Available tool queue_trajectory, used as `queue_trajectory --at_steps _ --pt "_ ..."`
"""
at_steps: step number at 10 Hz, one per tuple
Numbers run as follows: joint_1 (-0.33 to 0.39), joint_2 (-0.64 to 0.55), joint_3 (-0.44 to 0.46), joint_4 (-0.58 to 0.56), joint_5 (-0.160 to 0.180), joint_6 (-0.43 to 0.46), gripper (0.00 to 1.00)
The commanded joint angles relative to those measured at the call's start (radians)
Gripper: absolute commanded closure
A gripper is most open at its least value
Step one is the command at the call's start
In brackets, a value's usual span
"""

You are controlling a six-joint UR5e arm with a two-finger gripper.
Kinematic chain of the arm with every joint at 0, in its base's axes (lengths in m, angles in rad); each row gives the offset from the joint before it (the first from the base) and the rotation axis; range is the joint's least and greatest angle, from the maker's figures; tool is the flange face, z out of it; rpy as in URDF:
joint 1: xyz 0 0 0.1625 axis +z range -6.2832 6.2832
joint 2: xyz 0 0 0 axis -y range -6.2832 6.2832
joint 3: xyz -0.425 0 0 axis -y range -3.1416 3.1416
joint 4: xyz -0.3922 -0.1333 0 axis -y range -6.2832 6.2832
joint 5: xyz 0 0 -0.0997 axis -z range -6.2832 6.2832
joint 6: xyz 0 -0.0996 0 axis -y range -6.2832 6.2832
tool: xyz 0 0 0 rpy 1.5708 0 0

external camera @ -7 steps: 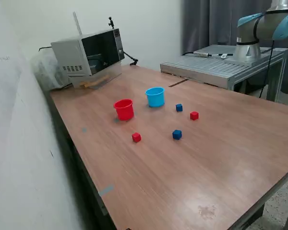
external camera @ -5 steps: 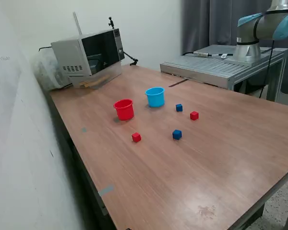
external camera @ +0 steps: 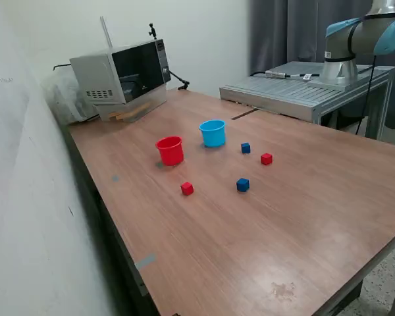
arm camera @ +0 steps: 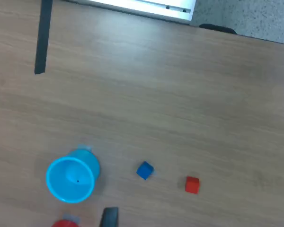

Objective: Place red objects in the red bin, and blue objects in the blue bin.

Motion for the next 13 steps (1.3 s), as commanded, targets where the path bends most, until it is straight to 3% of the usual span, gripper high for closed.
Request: queue_trajectory --at_steps 1,5,10,12,13 --pt "0.002 0.0 -0.001 -0.003 0.0 0.001 0.0" --pt "0.008 0.009 -0.014 -0.01 0.009 0.029 0.0" --pt "0.014 0.003 -0.008 -0.039 0.014 0.228 0.0" --pt "0.023 0.0 -0.007 -0.064 0.005 0.24 0.0" --pt "0.063 0.0 -0.009 -0.066 0.005 0.23 0.0"
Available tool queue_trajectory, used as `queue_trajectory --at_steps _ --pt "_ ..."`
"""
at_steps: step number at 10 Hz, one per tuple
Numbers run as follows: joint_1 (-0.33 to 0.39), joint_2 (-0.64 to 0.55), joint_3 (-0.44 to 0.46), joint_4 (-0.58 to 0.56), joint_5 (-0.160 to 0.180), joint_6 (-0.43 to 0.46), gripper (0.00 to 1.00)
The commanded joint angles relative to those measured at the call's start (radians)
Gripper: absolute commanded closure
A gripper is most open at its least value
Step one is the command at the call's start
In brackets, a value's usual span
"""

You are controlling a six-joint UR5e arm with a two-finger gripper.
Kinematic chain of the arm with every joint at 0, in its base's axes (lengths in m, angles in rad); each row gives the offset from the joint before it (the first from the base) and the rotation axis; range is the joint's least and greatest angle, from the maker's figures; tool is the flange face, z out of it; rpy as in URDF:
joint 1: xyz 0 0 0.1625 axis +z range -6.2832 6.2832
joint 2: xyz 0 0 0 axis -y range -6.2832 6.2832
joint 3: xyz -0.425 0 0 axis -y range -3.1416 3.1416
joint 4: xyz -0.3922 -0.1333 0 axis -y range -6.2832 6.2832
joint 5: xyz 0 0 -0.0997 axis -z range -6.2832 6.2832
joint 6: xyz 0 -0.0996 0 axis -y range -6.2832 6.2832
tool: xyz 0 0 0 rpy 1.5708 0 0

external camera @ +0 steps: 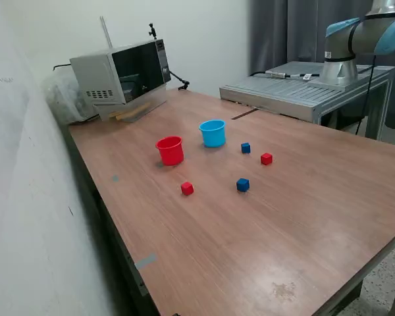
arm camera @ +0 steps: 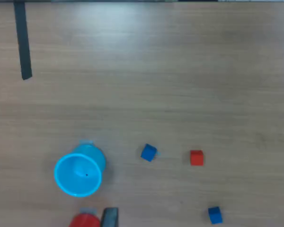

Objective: Place red objects in the red bin, and blue objects in the blue bin.

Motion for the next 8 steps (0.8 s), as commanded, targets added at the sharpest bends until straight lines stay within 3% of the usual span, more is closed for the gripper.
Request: queue_trajectory --at_steps 1,4,7,8 --pt "0.082 0.0 -0.008 -0.02 -0.002 0.014 0.0" --pt "0.084 0.026 -0.021 -0.055 0.008 0.033 0.0" --pt "0.061 0.146 0.048 -0.269 0.006 0.06 0.0" --pt "-0.007 0.193 0.109 -0.353 0.014 0.06 0.0"
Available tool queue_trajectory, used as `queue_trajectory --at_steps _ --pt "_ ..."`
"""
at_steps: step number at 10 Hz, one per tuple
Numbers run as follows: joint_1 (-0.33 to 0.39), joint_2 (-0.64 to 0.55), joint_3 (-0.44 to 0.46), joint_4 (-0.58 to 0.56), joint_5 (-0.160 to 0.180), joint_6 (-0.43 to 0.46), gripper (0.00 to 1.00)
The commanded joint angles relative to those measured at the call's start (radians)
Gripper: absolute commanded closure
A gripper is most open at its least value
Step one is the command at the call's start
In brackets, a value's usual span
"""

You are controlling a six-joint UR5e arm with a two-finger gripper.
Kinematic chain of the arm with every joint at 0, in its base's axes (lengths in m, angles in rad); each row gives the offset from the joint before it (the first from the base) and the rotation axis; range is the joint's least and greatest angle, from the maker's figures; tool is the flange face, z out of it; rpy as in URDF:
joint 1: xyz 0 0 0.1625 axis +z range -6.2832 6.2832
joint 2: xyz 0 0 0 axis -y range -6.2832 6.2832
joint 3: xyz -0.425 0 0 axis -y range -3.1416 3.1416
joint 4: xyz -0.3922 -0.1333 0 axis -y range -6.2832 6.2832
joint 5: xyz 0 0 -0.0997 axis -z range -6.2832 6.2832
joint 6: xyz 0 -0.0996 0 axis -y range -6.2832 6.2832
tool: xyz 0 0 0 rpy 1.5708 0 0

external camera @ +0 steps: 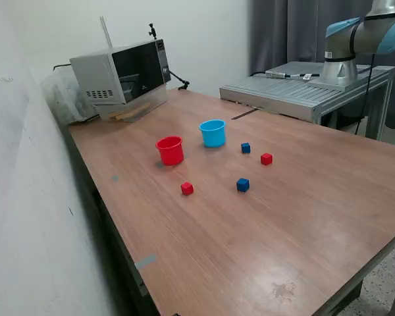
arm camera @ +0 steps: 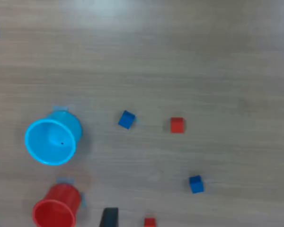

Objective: Place red objects in the red bin, and blue objects in the blue bin.

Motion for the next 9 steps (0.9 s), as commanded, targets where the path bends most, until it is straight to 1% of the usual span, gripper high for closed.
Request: queue_trajectory --at_steps 1,2,4,5,6,7,9 --pt "-0.116 0.143 0.138 -0.247 0.038 0.013 0.0" --pt "-0.128 0.226 0.174 -0.326 0.052 0.013 0.0" --pt "-0.21 0.358 0.205 -0.45 0.054 0.013 0.0" --pt "-0.243 0.419 0.206 -0.483 0.054 0.018 0.0" --pt "-0.266 0.461 0.206 -0.519 0.054 0.042 0.0" --pt "-0.268 0.481 0.223 -0.542 0.052 0.05 0.0" --pt "-0.261 0.484 0.246 -0.576 0.054 0.067 0.0"
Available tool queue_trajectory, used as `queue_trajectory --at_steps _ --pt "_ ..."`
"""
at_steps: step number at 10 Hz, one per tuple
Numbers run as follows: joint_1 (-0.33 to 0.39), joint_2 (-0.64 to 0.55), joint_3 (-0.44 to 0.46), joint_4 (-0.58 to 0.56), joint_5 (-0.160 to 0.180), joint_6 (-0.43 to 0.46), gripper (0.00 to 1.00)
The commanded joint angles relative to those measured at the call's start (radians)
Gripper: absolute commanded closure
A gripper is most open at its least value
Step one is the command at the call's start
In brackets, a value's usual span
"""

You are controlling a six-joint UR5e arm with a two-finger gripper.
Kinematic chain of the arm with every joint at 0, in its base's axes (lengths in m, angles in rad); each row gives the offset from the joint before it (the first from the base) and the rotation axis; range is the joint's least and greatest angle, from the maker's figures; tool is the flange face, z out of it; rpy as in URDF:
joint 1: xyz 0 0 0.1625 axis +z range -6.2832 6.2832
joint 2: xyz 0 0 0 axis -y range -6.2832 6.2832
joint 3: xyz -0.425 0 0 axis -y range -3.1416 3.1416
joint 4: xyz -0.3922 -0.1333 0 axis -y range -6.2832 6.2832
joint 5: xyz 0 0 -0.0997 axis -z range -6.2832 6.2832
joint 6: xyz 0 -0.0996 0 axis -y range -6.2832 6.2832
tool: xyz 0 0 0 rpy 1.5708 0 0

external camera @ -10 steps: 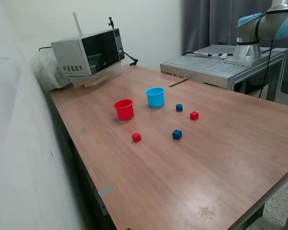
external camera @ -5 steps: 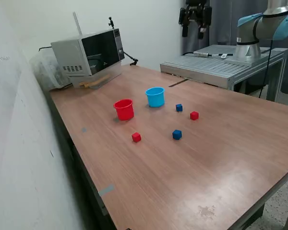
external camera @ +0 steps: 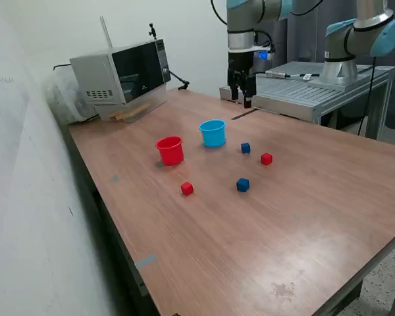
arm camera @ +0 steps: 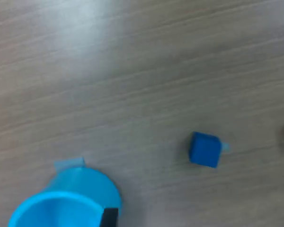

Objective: Place red objects in the red bin, and blue objects in the blue bin.

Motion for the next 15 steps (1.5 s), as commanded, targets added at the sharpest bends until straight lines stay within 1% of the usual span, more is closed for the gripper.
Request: queue_trajectory --at_steps 1,2,3,4,5,6,8,13,15 --pt "-0.008 0.05 0.032 -0.066 0.0 0.089 0.0" --pt "-0.006 0.048 0.03 -0.066 0.002 0.111 0.0" --pt "0.004 0.053 0.027 -0.066 0.003 0.111 0.0" --pt "0.021 0.068 0.024 -0.066 0.017 0.111 0.0" --pt "0.023 0.083 0.022 -0.068 0.034 0.111 0.0" --pt "0.024 0.098 0.019 -0.071 0.039 0.111 0.0" --pt "0.031 0.135 0.019 -0.12 0.043 0.113 0.0" --pt "0.027 0.232 0.018 -0.183 0.042 0.113 0.0" --pt "0.029 0.261 -0.005 -0.197 0.043 0.113 0.0"
